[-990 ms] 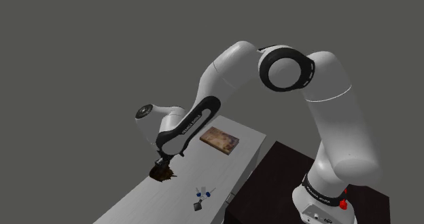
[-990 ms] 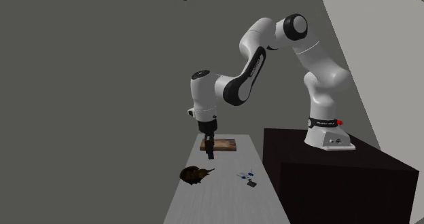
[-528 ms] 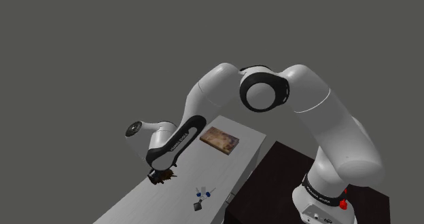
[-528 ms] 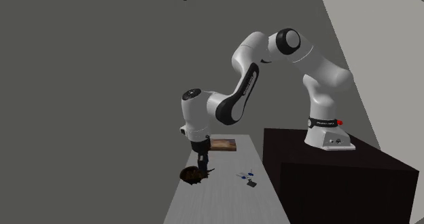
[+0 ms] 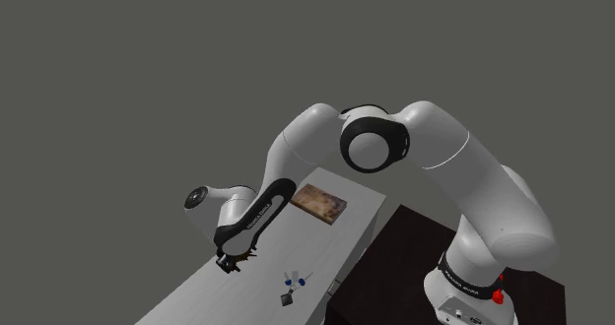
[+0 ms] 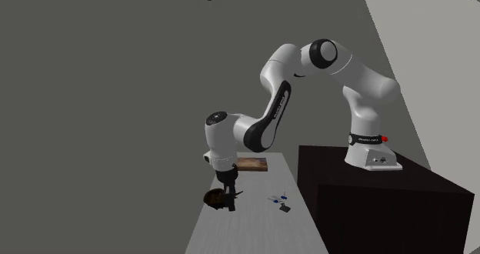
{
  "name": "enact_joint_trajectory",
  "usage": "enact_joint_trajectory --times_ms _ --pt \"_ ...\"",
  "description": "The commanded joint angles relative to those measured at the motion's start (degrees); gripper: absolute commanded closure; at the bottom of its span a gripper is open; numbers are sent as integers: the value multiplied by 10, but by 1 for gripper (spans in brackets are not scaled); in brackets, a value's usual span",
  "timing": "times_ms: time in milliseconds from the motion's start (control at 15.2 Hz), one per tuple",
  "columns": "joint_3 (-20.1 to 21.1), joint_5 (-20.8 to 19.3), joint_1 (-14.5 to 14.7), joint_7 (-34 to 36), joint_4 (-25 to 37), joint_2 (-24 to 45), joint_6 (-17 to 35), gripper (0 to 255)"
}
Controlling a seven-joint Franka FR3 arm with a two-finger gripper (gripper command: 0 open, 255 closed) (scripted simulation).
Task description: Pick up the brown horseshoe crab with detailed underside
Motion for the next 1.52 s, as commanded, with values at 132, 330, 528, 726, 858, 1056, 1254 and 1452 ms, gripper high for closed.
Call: enact_joint_trajectory --times_ms 132,330,528,726,858,1056,1254,1452 --pt "0 0 0 0 1 1 1 255" --pt "0 0 0 0 1 1 1 255" --pt "0 0 0 0 0 1 1 255" --pt "4 3 -3 -3 -9 -19 -9 255" --pt "6 6 -5 -5 -15 -31 -16 255" --pt "10 10 -8 -8 -22 -50 -27 255" --pt "14 15 -10 -12 -29 -68 -38 255" --pt "18 19 -13 -16 -33 -85 -50 255"
